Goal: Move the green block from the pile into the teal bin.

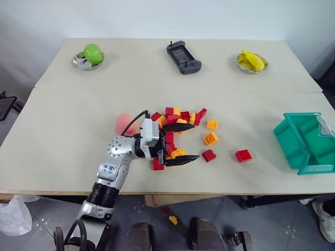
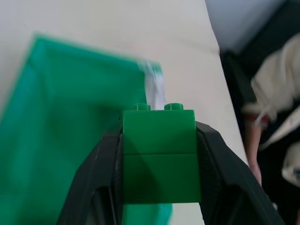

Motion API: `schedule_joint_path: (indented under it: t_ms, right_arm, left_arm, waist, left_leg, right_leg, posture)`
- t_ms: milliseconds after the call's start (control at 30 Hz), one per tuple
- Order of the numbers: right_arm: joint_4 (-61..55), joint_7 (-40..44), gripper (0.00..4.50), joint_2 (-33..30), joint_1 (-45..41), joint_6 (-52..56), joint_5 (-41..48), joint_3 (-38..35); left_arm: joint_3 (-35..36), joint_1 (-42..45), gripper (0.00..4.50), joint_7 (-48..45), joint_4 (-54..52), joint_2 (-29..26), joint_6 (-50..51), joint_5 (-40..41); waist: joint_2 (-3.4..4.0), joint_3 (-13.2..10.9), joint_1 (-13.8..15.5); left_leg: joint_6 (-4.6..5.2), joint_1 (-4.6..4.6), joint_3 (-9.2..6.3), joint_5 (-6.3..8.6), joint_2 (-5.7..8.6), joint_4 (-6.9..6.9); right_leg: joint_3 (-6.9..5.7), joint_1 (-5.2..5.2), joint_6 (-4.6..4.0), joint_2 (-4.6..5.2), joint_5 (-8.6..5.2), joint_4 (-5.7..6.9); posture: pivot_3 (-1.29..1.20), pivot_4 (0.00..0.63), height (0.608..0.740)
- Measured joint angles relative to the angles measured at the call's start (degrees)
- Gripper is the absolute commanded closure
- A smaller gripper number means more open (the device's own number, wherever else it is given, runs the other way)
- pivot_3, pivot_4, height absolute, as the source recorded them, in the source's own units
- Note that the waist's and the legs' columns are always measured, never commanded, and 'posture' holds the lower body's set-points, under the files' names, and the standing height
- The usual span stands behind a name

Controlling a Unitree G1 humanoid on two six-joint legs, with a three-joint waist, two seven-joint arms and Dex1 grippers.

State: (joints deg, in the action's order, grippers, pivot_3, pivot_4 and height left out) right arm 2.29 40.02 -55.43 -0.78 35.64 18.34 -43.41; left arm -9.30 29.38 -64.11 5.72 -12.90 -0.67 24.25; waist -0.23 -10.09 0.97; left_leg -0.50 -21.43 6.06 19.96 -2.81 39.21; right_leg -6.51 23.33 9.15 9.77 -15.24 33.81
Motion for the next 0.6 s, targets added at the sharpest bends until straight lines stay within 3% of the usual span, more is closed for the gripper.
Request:
schedule_joint_path:
  t_ms: [267,433,600]
  right_arm:
    - [0.5,1.2,0.16,0.1,-1.3,-1.6,1.5,2.5]
    - [0.2,6.4,0.07,0.5,-3.2,-8.0,3.9,3.2]
    - [-10.4,17.2,0.07,4.9,-2.2,-11.7,12.3,9.6]
  left_arm:
    - [0.7,0.7,0.00,0.0,1.8,-2.2,-0.7,-0.9]
    - [3.3,-2.2,0.00,1.9,1.5,-5.7,-0.9,-1.7]
    - [8.1,-5.9,0.00,6.8,-0.6,-10.5,-1.5,-3.8]
  waist:
    - [0.00,0.0,0.1]
    - [0.01,0.0,0.2]
    - [0.01,0.0,0.2]
  left_leg:
    - [0.00,0.02,0.00,0.00,0.00,0.02]
    - [0.00,0.02,-0.01,0.00,-0.01,0.01]
    - [0.00,0.03,-0.03,0.00,-0.02,0.01]
  right_leg:
    - [0.02,-0.01,0.00,0.00,0.00,0.01]
    - [0.02,-0.01,0.00,0.00,0.00,0.02]
    - [0.02,-0.01,0.00,0.00,0.00,0.04]
  posture:
    - [0.00,0.150,0.740]
    - [0.00,0.150,0.740]
    - [0.00,0.150,0.740]
